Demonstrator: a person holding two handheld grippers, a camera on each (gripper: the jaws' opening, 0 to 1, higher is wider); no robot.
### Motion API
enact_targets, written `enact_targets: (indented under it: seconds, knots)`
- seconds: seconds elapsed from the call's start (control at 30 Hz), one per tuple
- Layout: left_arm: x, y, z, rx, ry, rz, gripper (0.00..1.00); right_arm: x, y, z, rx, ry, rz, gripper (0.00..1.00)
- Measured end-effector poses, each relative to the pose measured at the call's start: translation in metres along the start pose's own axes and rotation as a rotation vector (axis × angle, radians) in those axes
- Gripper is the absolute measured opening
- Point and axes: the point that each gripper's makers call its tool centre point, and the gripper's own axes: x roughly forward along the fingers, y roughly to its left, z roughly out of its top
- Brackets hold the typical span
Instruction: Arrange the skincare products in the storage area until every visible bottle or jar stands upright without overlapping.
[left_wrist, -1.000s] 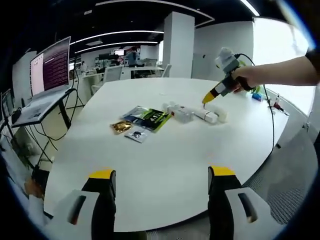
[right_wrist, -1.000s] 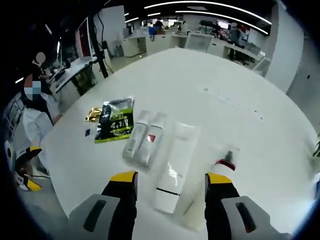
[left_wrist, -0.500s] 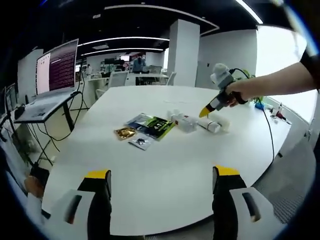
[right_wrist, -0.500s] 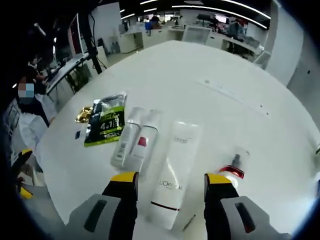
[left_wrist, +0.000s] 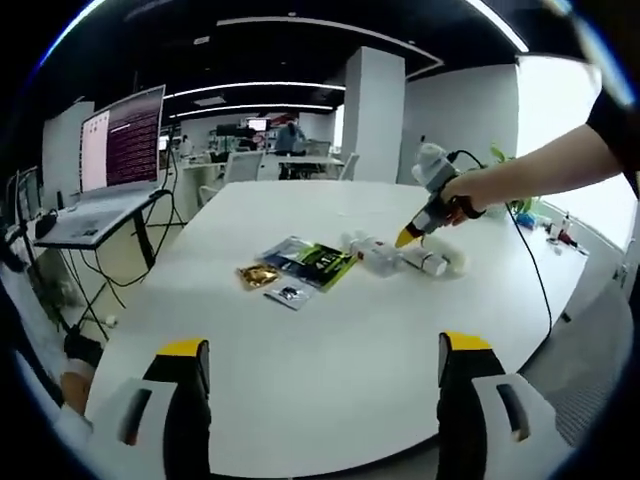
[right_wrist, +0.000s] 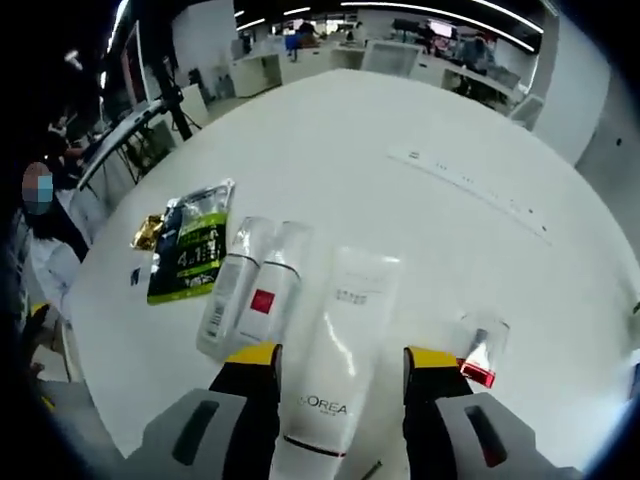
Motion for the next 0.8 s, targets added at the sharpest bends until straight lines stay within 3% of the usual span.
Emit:
enact_targets:
  seconds: [0.1,0.2,0.33,0.4,0.5,0.63,0.8]
  knots:
    - [0.000,0.001,-0.002,0.003,0.005,0.005,0.88,0.001,0.000,-0.001,-0.004,0.030,0.000,0.48]
    - [-0.001,0.001,-0.001,-0.002,0.002,0.006,0.88,0.006,-0.003,0.011,0.034,0.025,0.007,0.47]
    - [-0.001,0.001,0.001,-0.010,-0.010,0.005,0.88,-0.001,0.002,-0.001,0.011,0.105,-0.027,0.43]
    - [-0.001,0.002,-0.001,-0.006,0.000,0.009,0.88,0.001,0.009,0.003,0.005,0.108,-0.020,0.39]
    - [-0.001,0.001,0.000,-0.009,-0.003,0.009,0.87,0.003,0.014,0.005,0.014,0.124,-0.014,0.40]
    - [-0.001,0.000,0.000,-0.004,0.004,0.005,0.86,0.008,0.008,0.003,-0.048,0.166,-0.053,0.37]
    - [-0.001,-0.001,-0.002,-0.003,0.010,0.004,0.86,0.012,0.004,-0.007,-0.008,0.206,-0.038,0.38]
